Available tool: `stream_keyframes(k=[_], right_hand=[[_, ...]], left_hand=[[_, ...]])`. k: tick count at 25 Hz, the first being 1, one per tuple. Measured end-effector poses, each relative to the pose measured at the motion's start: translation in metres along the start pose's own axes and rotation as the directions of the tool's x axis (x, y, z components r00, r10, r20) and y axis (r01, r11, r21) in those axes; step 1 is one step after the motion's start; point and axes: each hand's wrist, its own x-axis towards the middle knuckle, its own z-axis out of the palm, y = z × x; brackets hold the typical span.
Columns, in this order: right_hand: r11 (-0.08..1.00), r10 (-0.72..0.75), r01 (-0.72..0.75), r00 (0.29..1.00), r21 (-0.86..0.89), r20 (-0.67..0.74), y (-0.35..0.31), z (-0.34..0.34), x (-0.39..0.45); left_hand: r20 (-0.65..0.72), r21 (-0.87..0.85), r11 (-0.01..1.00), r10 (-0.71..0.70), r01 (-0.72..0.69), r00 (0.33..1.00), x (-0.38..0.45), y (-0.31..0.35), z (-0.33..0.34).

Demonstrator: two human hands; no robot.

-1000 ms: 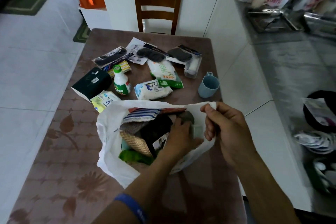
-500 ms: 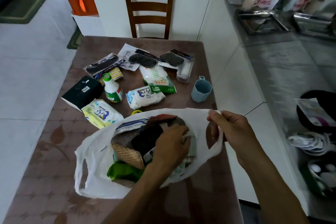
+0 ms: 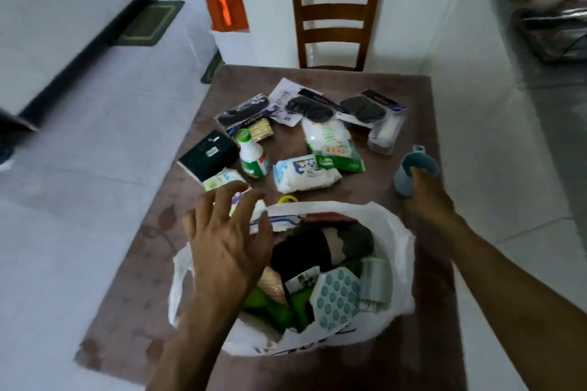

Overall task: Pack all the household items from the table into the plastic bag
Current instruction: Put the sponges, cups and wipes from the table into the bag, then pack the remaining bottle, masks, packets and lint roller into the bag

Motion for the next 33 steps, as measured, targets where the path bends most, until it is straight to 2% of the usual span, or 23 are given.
stream_keyframes(k=[2,5,7,9,10,12,14,15,17,19,20,22,24,27,29,33], right_hand=[[0.999,0.015,-0.016,1.000,0.048,0.022,0.004,0.011,0.010],[0.977,-0.138,0.151,0.986,0.152,-0.091,0.000,0.005,-0.008],[0.910,-0.196,0.256,0.959,0.328,-0.204,-0.014,-0.022,-0.042],[0.774,-0.164,0.325,0.932,0.543,-0.324,-0.024,-0.069,-0.083],[0.718,-0.190,0.397,0.902,0.571,-0.388,-0.030,-0.096,-0.109],[0.598,-0.370,0.587,0.806,0.546,-0.461,-0.052,-0.139,-0.162],[0.429,-0.609,0.702,0.689,0.569,-0.392,-0.091,-0.141,-0.204],[0.409,-0.698,0.696,0.655,0.591,-0.289,-0.117,-0.126,-0.222],[0.518,-0.765,0.631,0.644,0.578,-0.017,-0.166,-0.076,-0.244],[0.637,-0.737,0.605,0.660,0.477,0.146,-0.200,-0.026,-0.242],[0.679,-0.712,0.610,0.683,0.408,0.164,-0.211,-0.007,-0.234],[0.727,-0.674,0.636,0.732,0.258,0.096,-0.226,0.013,-0.216],[0.728,-0.661,0.633,0.750,0.262,0.025,-0.239,0.026,-0.205],[0.748,-0.659,0.641,0.746,0.171,0.089,-0.258,0.054,-0.208],[0.783,-0.621,0.607,0.774,0.136,0.125,-0.257,0.067,-0.208],[0.809,-0.587,0.575,0.802,0.126,0.107,-0.252,0.076,-0.195]], left_hand=[[-0.011,0.094,0.966,-0.242,0.242,0.970,-0.022,-0.020,-0.013],[0.020,0.071,0.902,-0.429,0.426,0.903,-0.051,-0.039,-0.023],[0.051,-0.076,0.852,-0.516,0.518,0.855,-0.058,-0.051,-0.031],[0.158,-0.314,0.718,-0.605,0.621,0.780,-0.057,-0.063,-0.038],[0.235,-0.436,0.626,-0.615,0.647,0.753,-0.056,-0.069,-0.042],[0.330,-0.620,0.449,-0.594,0.643,0.733,-0.050,-0.075,-0.050],[0.383,-0.707,0.341,-0.552,0.620,0.741,-0.044,-0.073,-0.055],[0.400,-0.730,0.314,-0.525,0.607,0.752,-0.041,-0.072,-0.057],[0.414,-0.760,0.287,-0.477,0.582,0.776,-0.040,-0.071,-0.060],[0.416,-0.770,0.296,-0.438,0.565,0.797,-0.042,-0.073,-0.061],[0.421,-0.769,0.308,-0.415,0.560,0.807,-0.045,-0.073,-0.061],[0.431,-0.779,0.311,-0.366,0.545,0.825,-0.051,-0.073,-0.064],[0.445,-0.805,0.282,-0.294,0.521,0.846,-0.052,-0.074,-0.069],[0.461,-0.843,0.202,-0.206,0.498,0.863,-0.049,-0.074,-0.074],[0.464,-0.851,0.168,-0.201,0.497,0.863,-0.048,-0.074,-0.074],[0.468,-0.855,0.146,-0.199,0.498,0.861,-0.045,-0.081,-0.070]])
